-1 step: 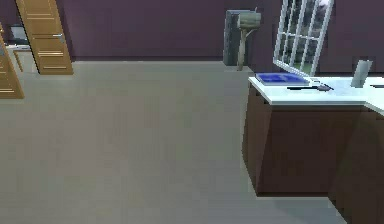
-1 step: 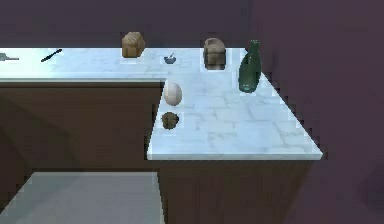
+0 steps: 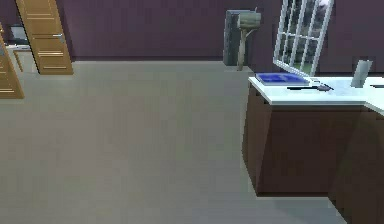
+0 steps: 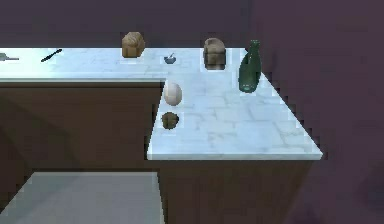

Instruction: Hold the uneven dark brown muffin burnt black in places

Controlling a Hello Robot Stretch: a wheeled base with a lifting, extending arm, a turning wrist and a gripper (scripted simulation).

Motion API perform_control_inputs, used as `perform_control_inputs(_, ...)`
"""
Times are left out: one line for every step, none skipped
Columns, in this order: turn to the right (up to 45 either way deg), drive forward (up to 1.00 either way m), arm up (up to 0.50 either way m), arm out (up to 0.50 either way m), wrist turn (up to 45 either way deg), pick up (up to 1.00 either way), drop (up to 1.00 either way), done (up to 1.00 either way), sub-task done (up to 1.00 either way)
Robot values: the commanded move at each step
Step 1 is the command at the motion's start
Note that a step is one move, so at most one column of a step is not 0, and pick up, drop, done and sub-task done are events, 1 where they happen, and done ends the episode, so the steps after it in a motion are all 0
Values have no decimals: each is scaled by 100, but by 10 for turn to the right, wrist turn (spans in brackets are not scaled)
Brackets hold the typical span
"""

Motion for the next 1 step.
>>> perform_control_inputs(0, 0, 38, 0, 0, 0, 0, 0, 0)
